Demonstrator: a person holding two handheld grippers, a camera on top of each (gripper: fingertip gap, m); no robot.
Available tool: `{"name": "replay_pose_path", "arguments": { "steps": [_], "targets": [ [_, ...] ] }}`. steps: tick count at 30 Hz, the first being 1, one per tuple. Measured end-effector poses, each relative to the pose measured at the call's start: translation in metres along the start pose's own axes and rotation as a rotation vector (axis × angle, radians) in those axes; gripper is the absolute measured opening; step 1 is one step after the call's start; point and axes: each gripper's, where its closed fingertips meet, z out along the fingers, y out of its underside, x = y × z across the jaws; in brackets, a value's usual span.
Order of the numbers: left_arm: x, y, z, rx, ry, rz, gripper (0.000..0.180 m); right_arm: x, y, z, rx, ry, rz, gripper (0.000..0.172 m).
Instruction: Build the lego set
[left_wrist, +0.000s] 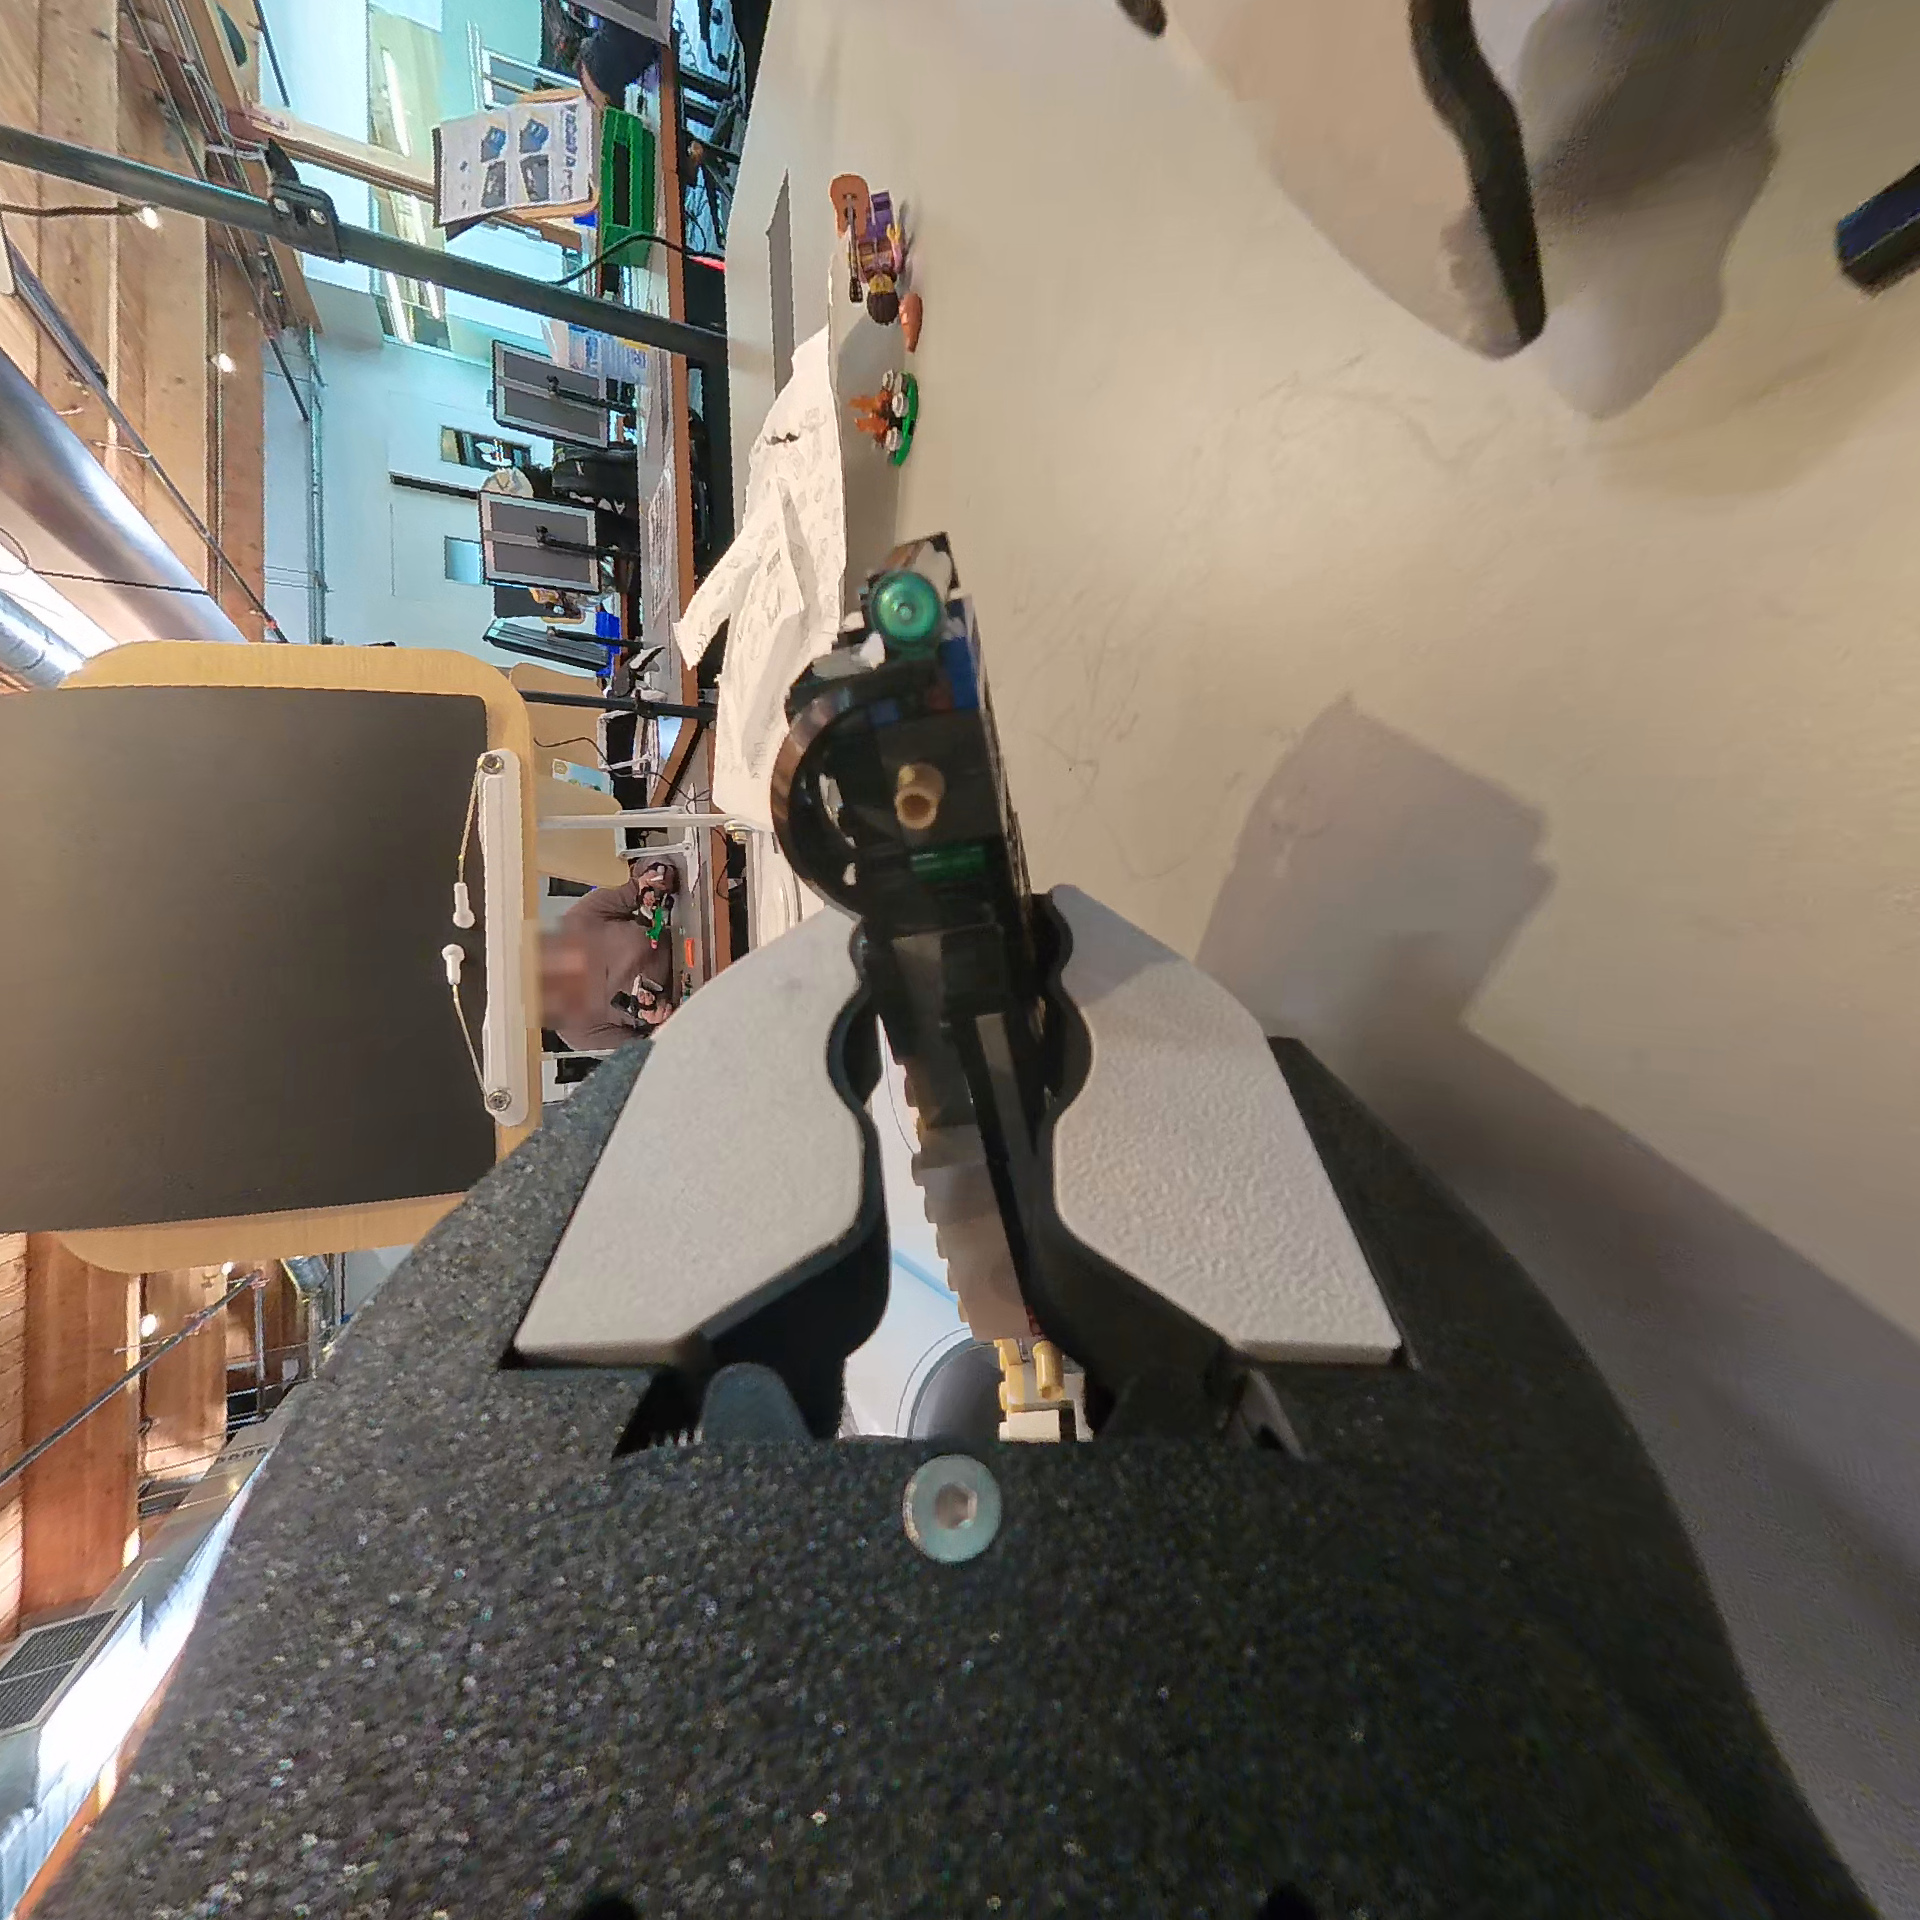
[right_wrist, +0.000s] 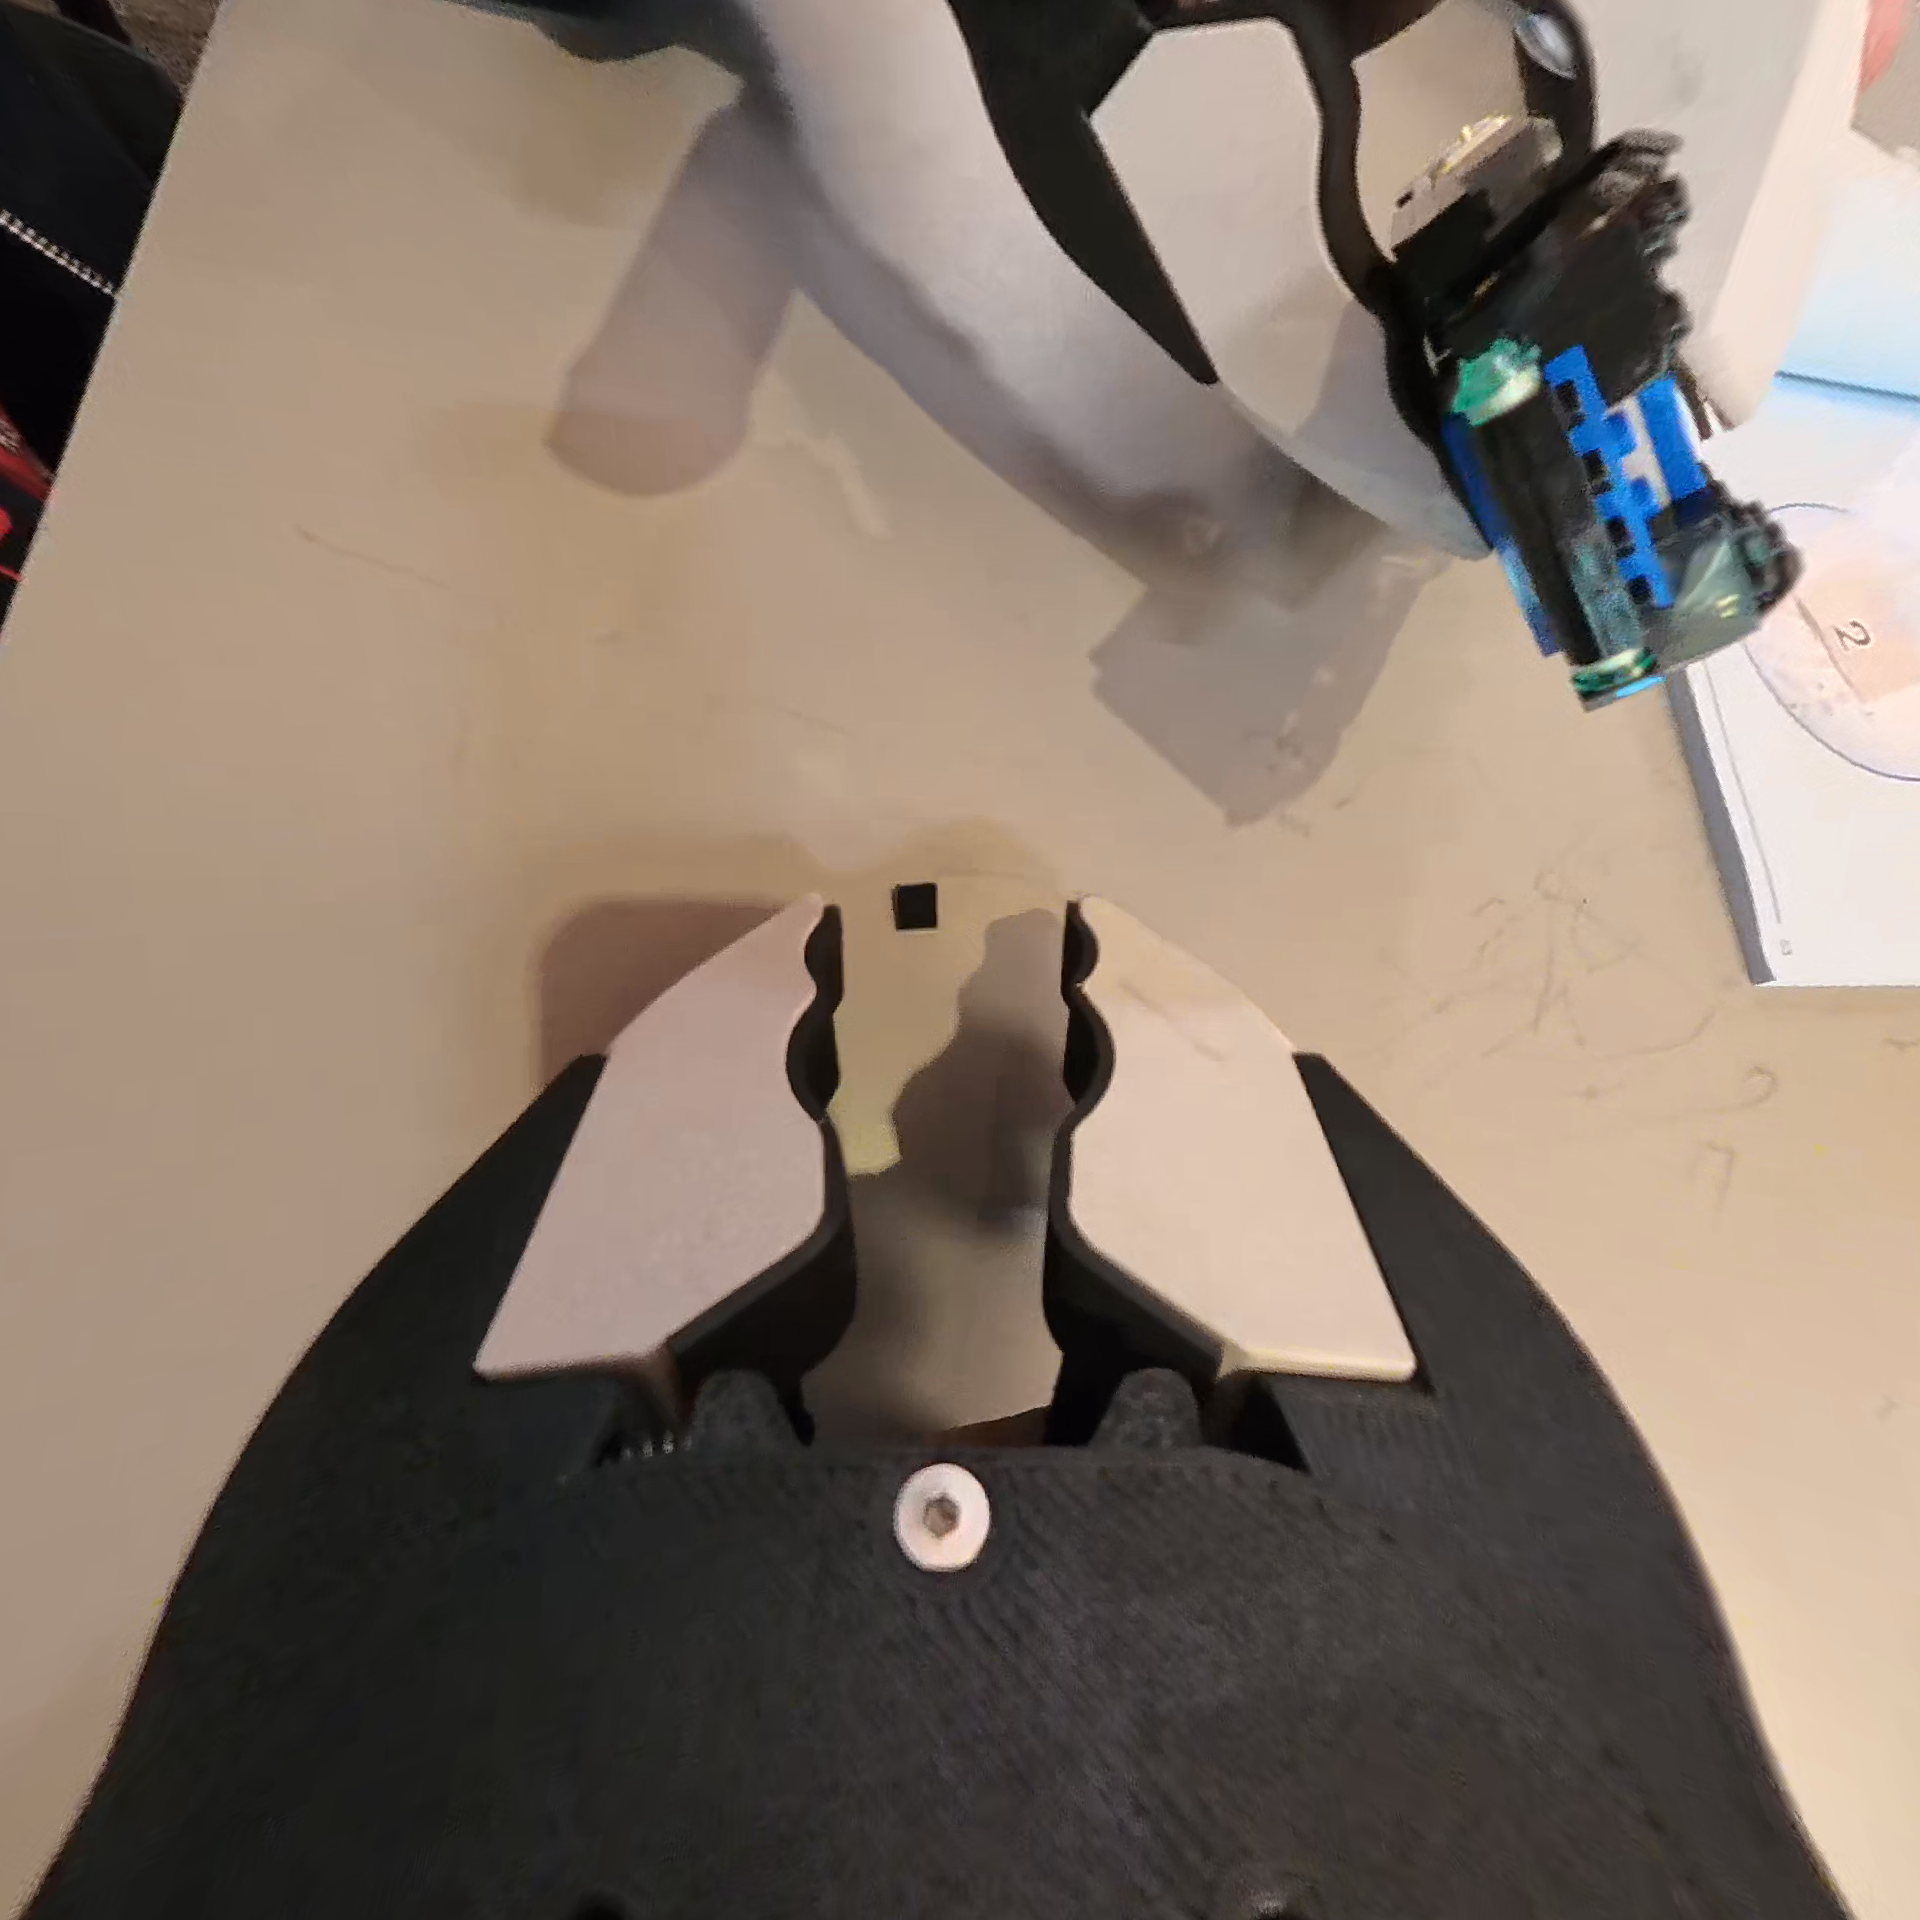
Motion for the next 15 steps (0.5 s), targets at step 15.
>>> {"name": "replay_pose_path", "arguments": {
  "steps": [15],
  "targets": [
    [0.0029,-0.0039,0.0006,-0.004,0.014,0.021,0.027,-0.0058,0.0028,0.0053,-0.042,-0.08,0.011,0.033]
  ]
}}
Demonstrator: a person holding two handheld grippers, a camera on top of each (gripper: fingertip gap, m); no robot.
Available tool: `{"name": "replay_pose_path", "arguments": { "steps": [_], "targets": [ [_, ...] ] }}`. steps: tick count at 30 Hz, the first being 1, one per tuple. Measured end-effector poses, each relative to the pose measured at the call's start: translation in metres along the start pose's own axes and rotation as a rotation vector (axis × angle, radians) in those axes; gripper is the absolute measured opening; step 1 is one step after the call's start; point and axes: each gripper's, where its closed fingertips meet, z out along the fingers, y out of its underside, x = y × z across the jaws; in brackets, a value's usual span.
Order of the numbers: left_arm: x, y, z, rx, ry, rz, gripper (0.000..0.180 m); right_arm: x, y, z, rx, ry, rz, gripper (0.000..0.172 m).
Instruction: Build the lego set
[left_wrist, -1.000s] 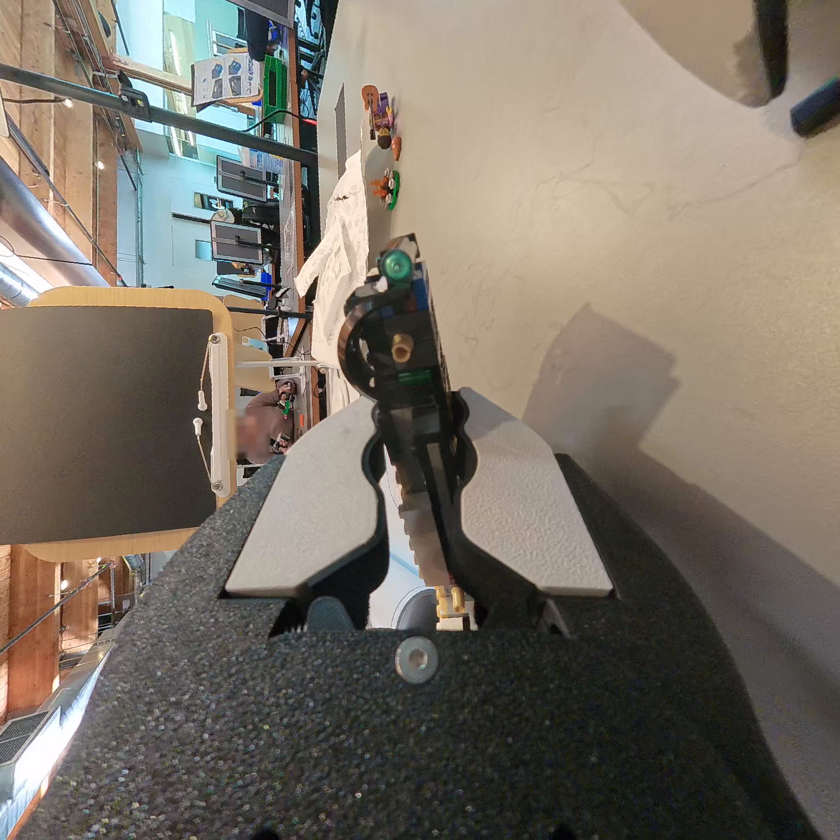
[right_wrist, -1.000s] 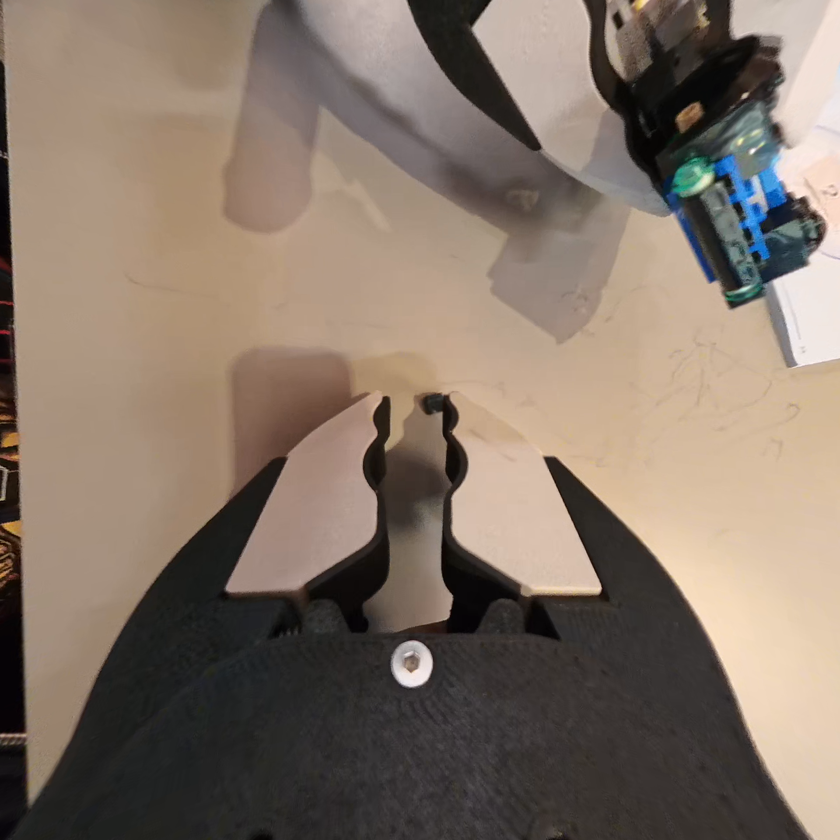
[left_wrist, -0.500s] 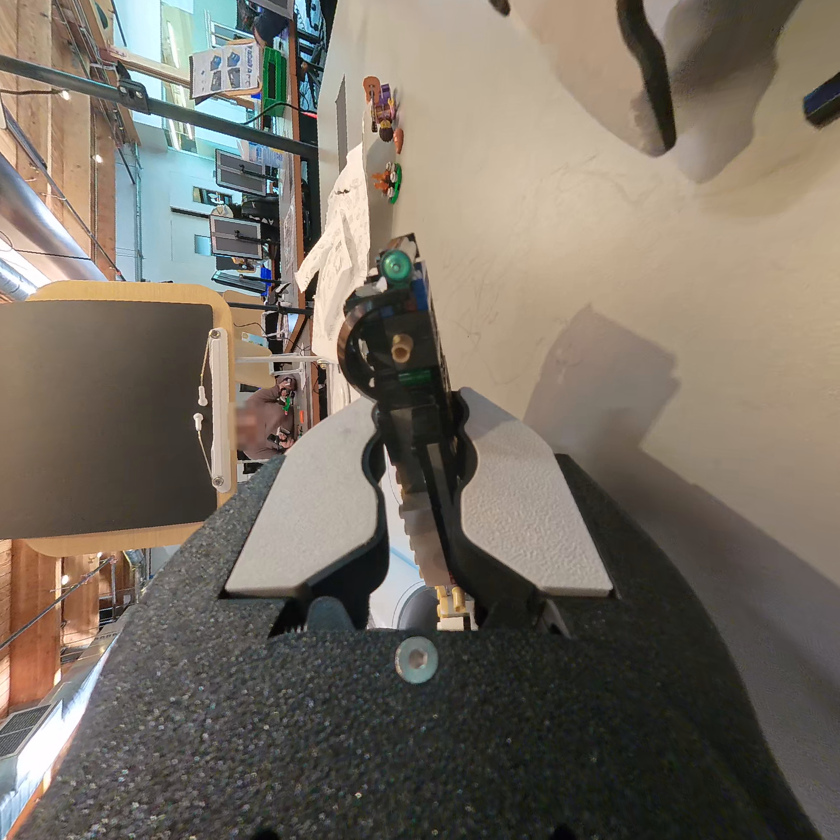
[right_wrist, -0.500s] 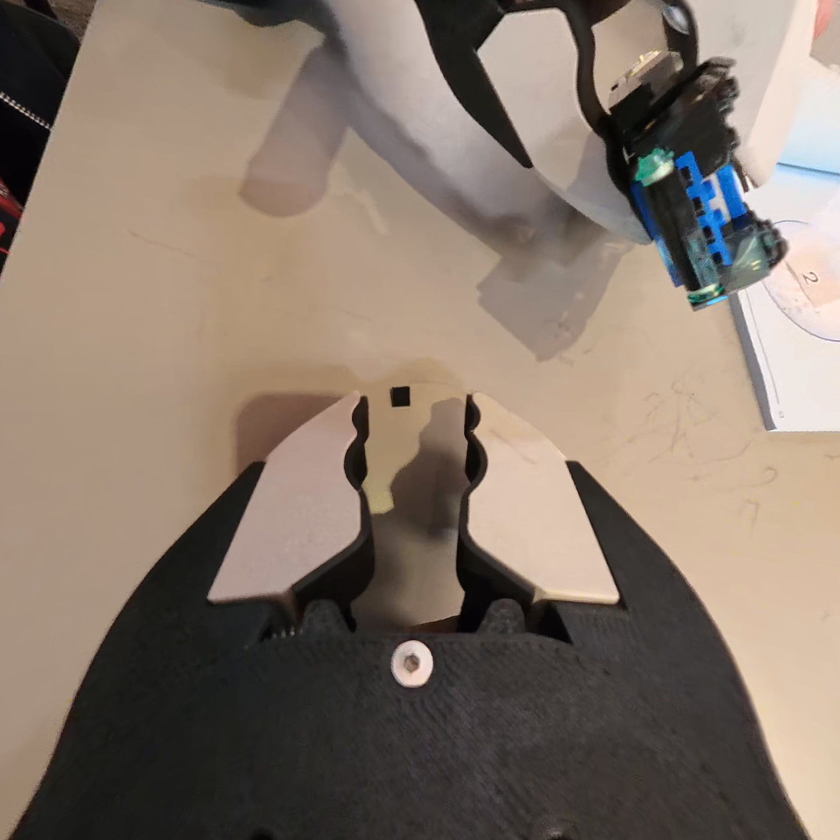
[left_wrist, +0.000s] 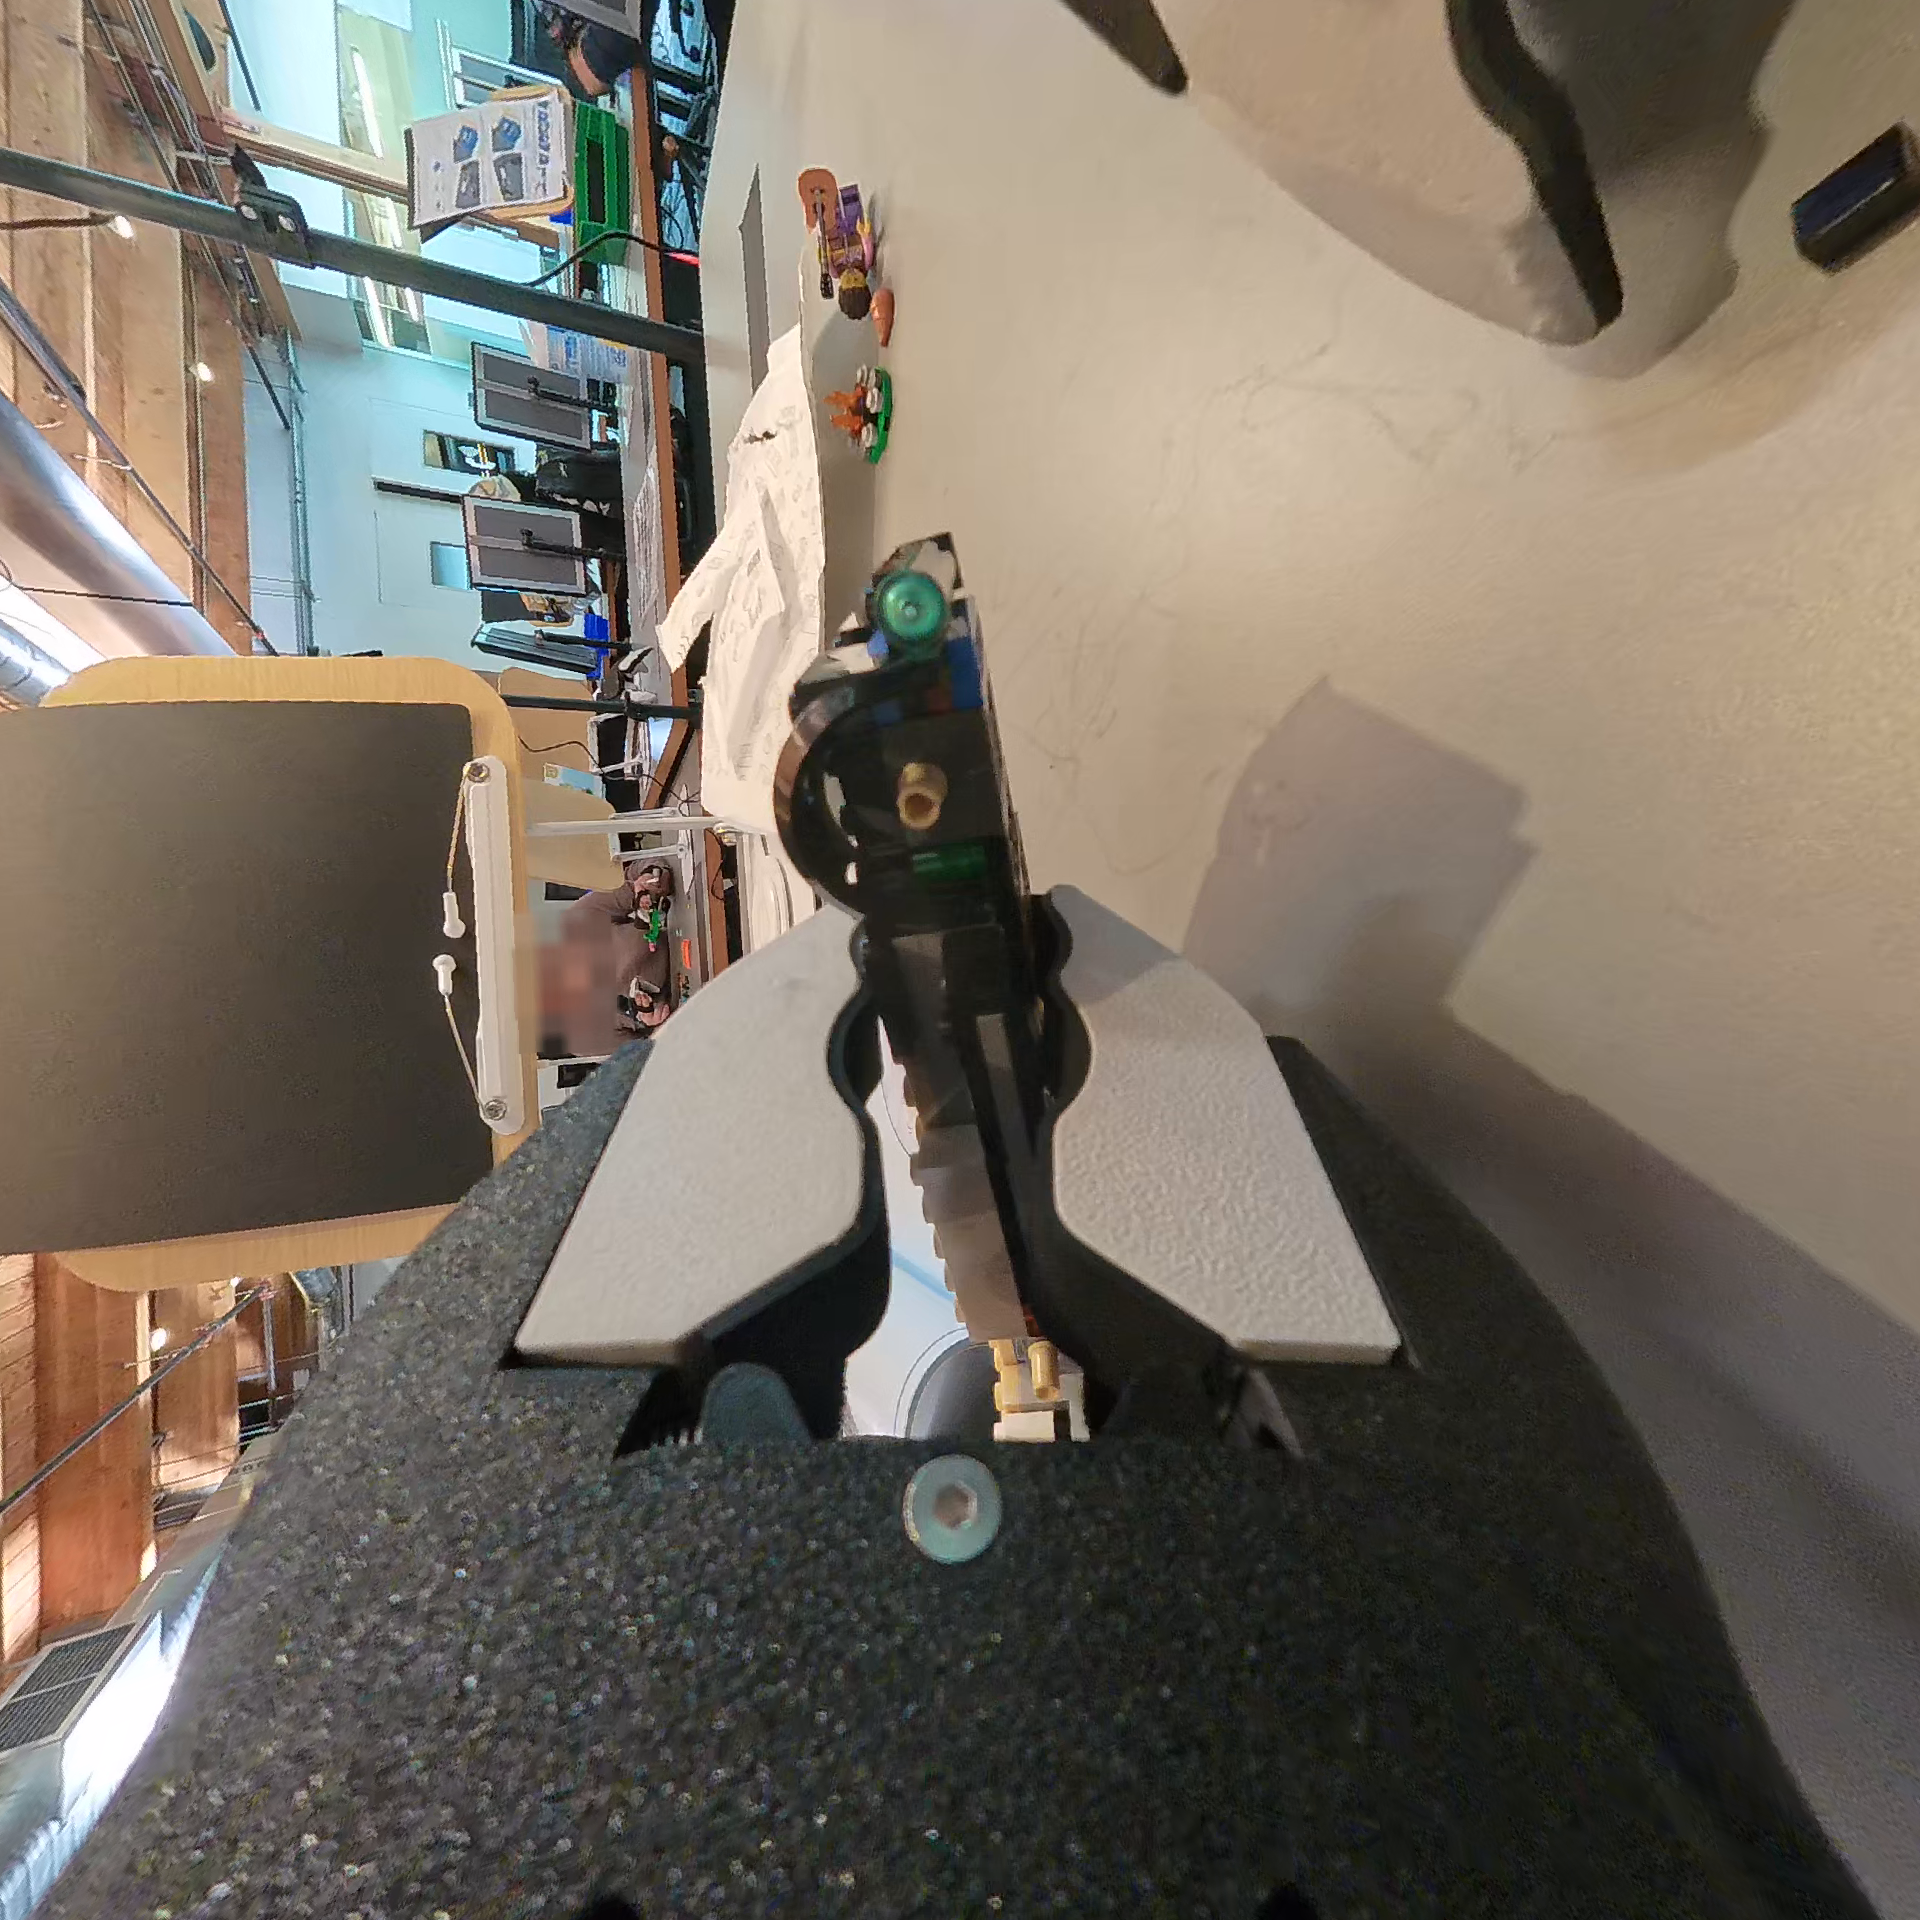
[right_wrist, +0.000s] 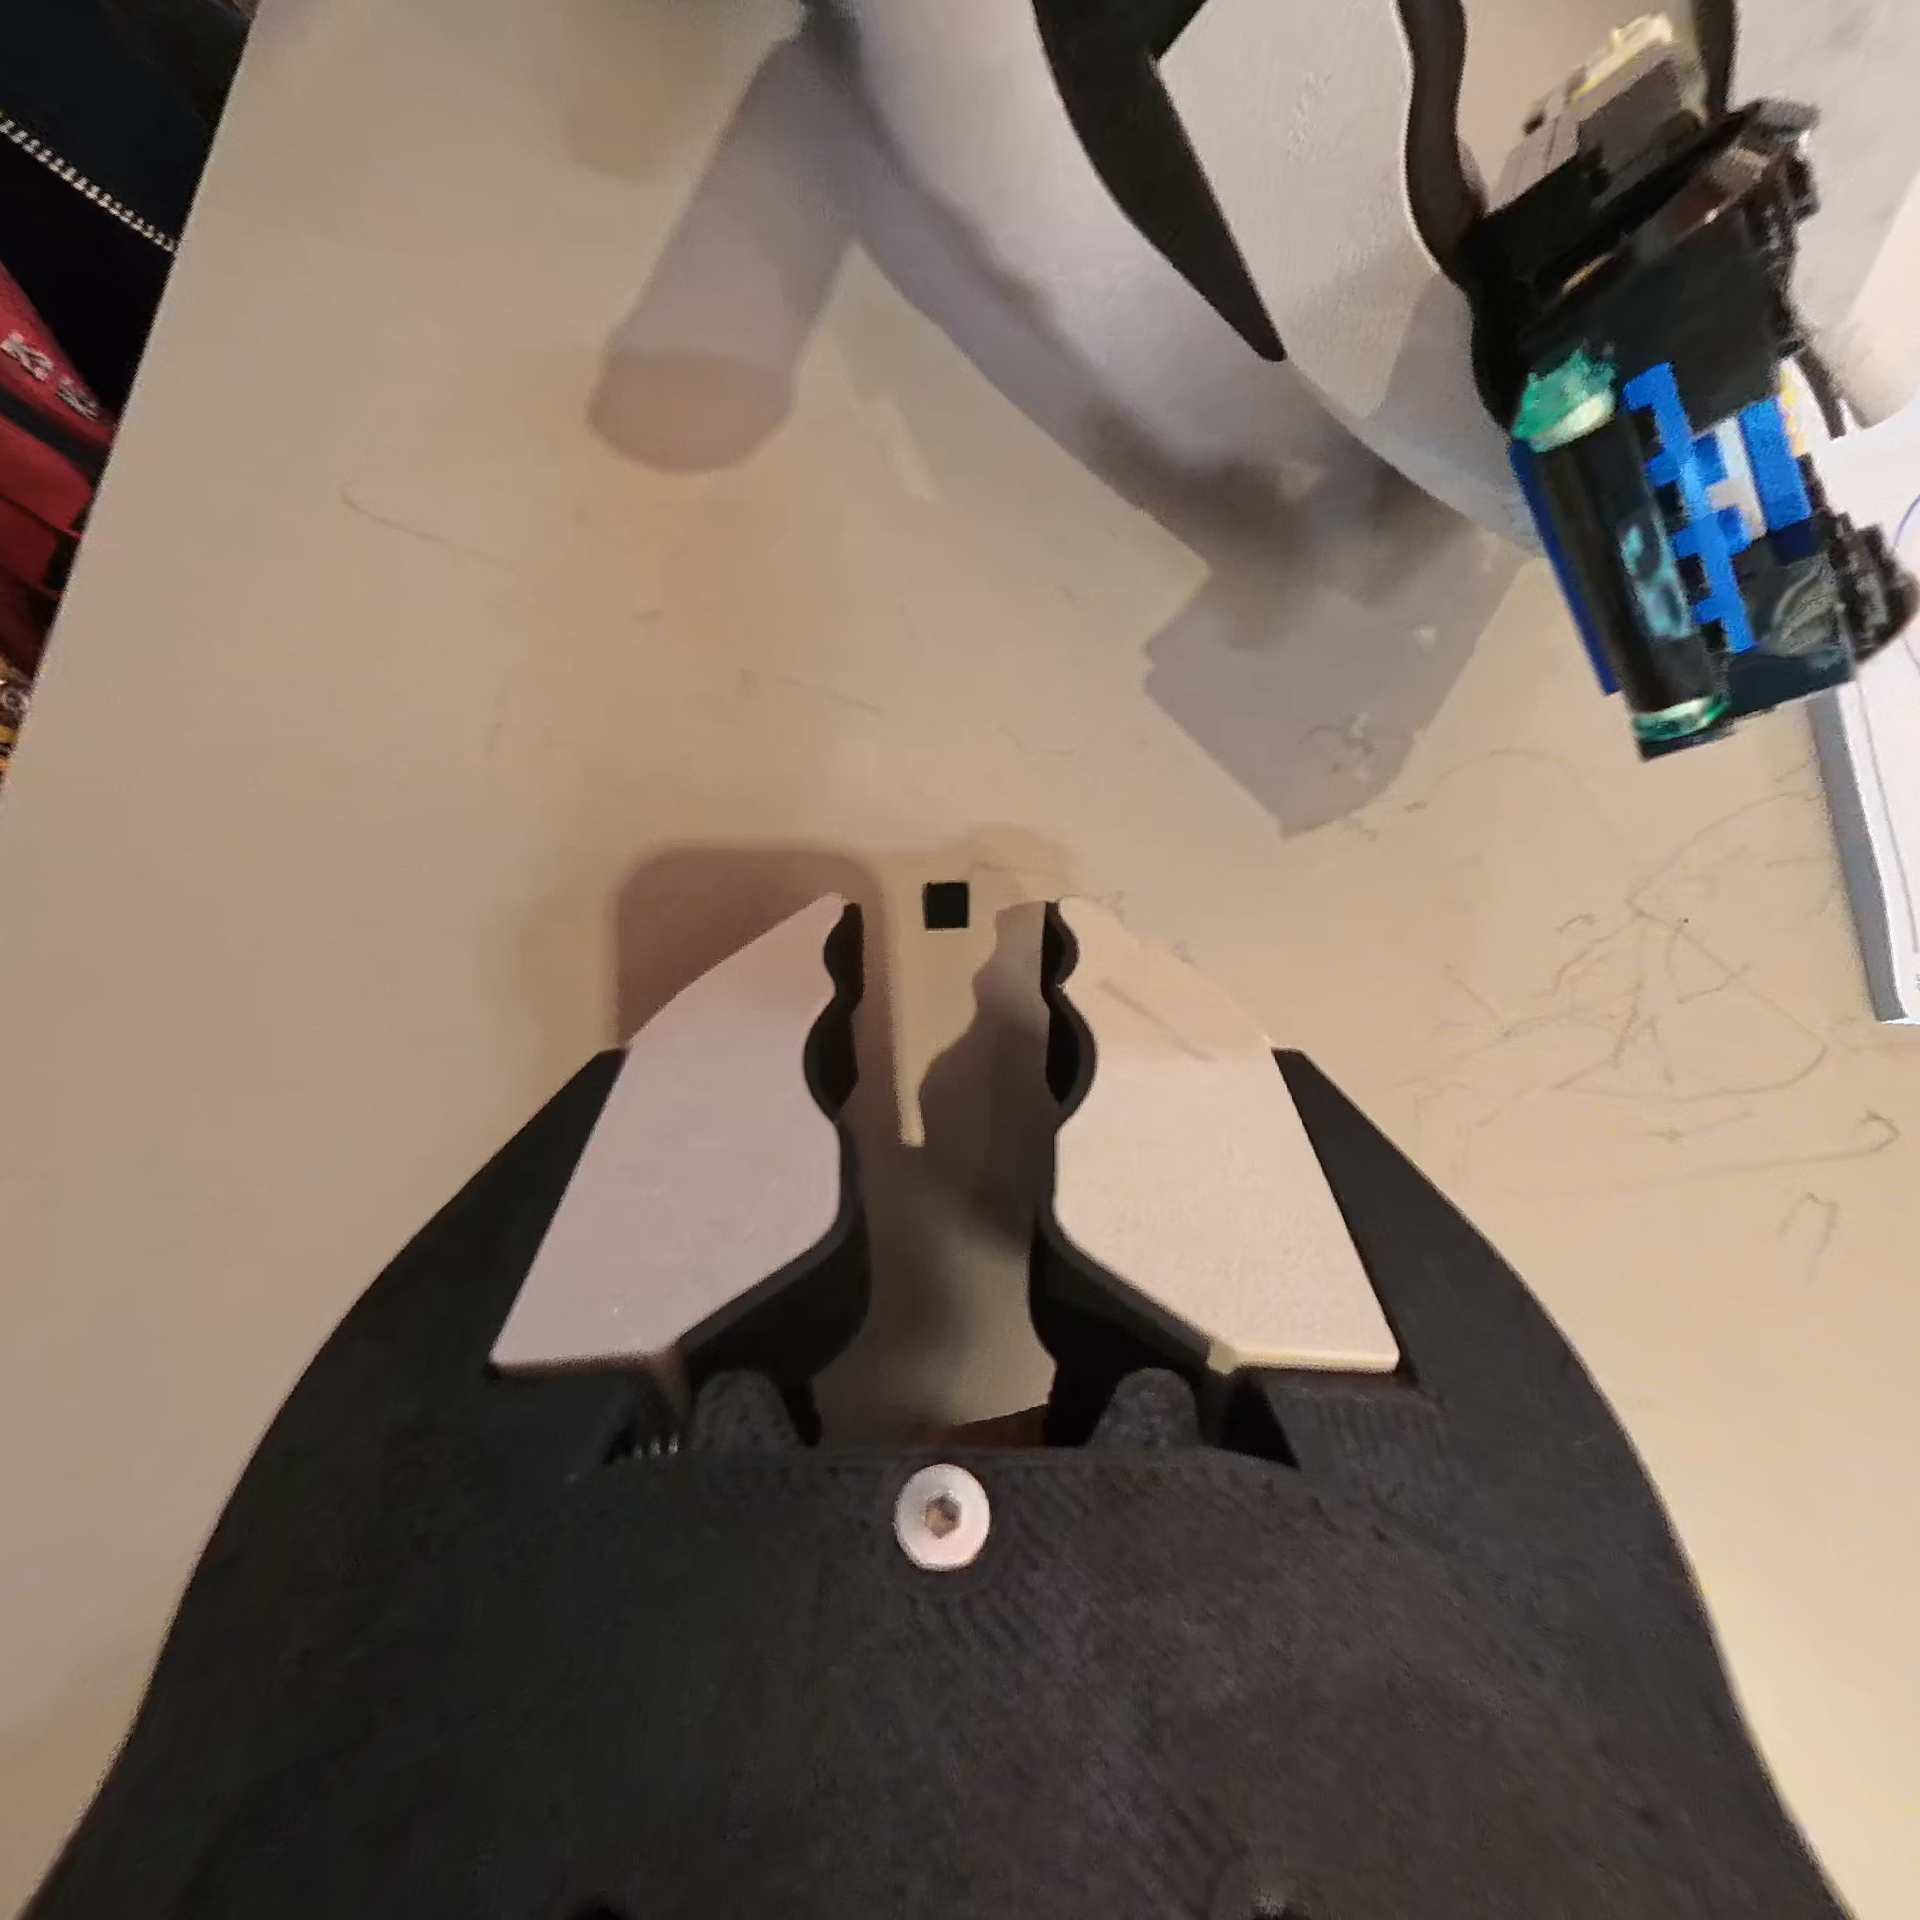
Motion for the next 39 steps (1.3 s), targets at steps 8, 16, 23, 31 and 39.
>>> {"name": "replay_pose_path", "arguments": {
  "steps": [8,16,23,31,39],
  "targets": [
    [0.003,-0.002,-0.001,-0.004,0.005,0.018,0.027,0.001,-0.001,0.003,-0.012,0.001,0.03,0.02],
    [0.003,-0.002,0.0,-0.003,0.012,0.027,0.027,0.003,-0.003,0.006,-0.026,0.034,0.027,0.008],
    [-0.001,-0.002,-0.003,-0.046,0.014,0.012,0.027,0.03,-0.045,-0.025,0.122,0.355,-0.096,0.008],
    [-0.005,-0.004,-0.009,-0.09,0.014,0.021,0.026,0.048,-0.086,-0.042,0.11,0.659,-0.304,0.007],
    [-0.005,-0.003,-0.008,-0.099,0.03,0.031,0.026,0.054,-0.081,-0.039,0.072,0.671,-0.32,0.007]
  ]
}}
